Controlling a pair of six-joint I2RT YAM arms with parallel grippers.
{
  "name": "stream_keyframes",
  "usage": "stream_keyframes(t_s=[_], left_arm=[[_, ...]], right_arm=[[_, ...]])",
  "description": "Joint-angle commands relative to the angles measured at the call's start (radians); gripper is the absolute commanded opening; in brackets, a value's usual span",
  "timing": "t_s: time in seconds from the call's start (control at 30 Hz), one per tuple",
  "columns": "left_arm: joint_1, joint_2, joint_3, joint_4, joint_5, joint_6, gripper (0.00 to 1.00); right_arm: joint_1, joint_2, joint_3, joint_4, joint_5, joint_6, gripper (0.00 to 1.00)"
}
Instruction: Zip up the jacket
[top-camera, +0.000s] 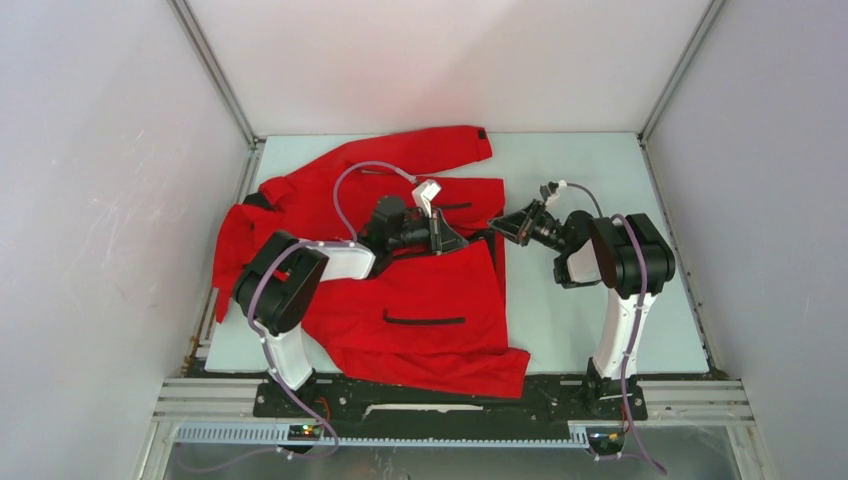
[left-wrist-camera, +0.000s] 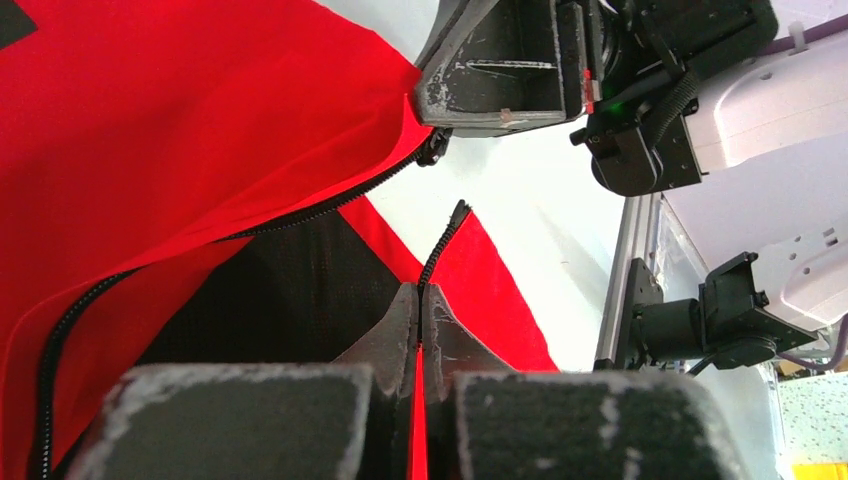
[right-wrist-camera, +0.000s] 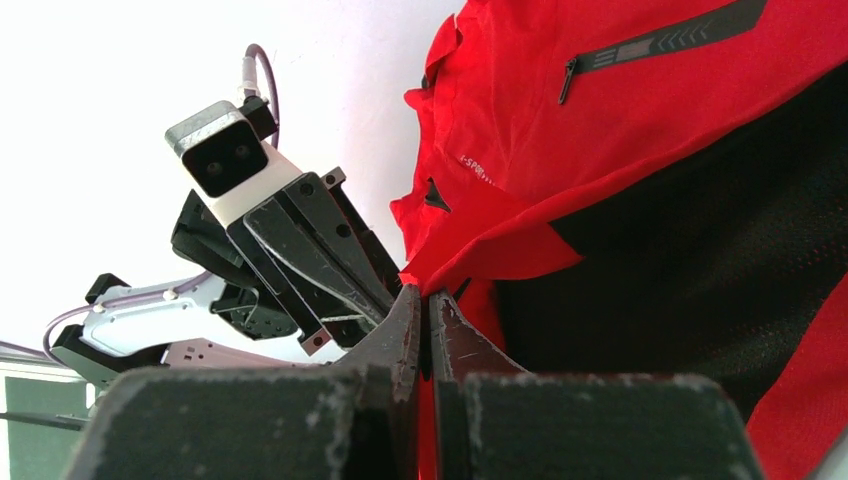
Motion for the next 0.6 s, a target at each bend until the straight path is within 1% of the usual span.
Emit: stream_keyframes(t_s=[0.0,0.57], left_arm=[[0.001,0.008,0.071,-0.033,-0.027,0.036,0.00],[0.001,0.018,0.089,-0.060,-0.044,0.064,0.00]], right_arm=[[0.011,-0.026,0.025,0.062,-0.016,-0.015,0.00],[0.029,-0.010,0.040,0.063,-0.022,-0.003,0.00]])
